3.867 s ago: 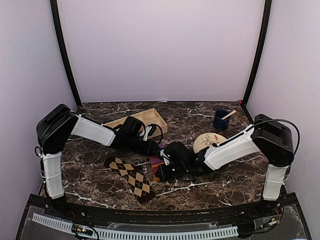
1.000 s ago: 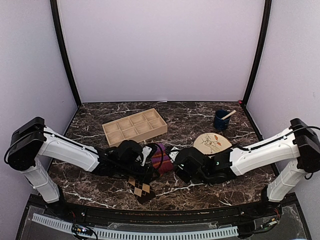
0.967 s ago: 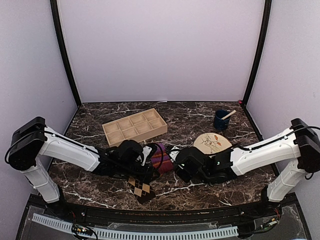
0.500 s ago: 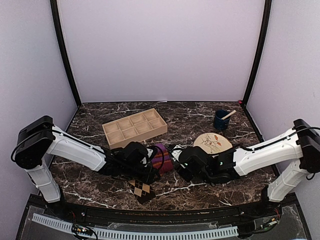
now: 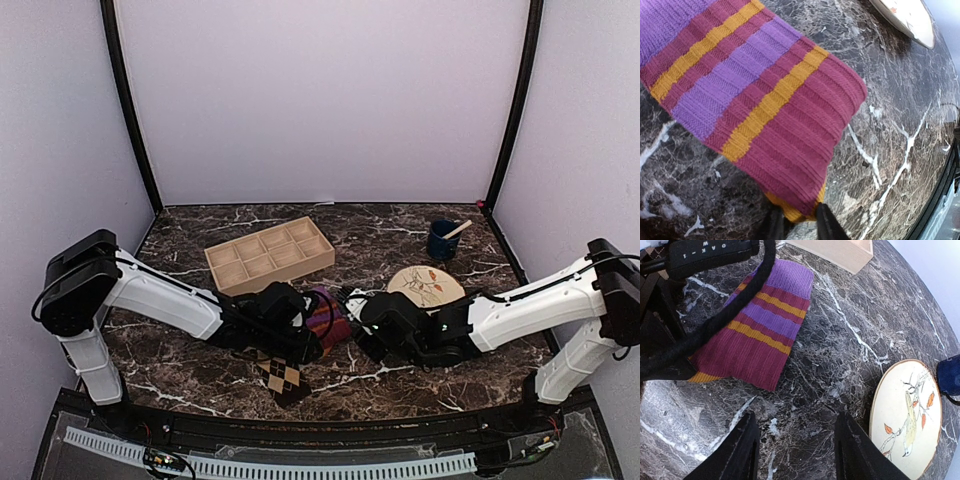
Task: Roll the socks
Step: Pick up the sock from the center of the board.
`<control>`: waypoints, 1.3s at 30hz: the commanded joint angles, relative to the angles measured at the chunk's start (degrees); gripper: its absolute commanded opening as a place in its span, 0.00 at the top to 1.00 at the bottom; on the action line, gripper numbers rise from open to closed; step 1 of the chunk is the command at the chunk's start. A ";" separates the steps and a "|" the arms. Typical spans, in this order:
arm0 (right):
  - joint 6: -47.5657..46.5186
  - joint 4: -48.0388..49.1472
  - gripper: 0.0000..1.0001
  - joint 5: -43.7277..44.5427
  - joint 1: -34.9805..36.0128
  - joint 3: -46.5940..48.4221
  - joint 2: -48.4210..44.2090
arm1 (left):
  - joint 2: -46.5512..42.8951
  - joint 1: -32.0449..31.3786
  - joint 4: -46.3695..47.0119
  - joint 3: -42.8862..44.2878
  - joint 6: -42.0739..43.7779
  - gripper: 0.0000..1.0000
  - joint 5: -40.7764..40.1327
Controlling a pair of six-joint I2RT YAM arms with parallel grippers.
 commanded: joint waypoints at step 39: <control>-7.72 5.41 0.45 -5.49 7.76 -3.55 -2.79 | -15.17 3.81 -13.51 -5.40 -2.81 1.00 17.56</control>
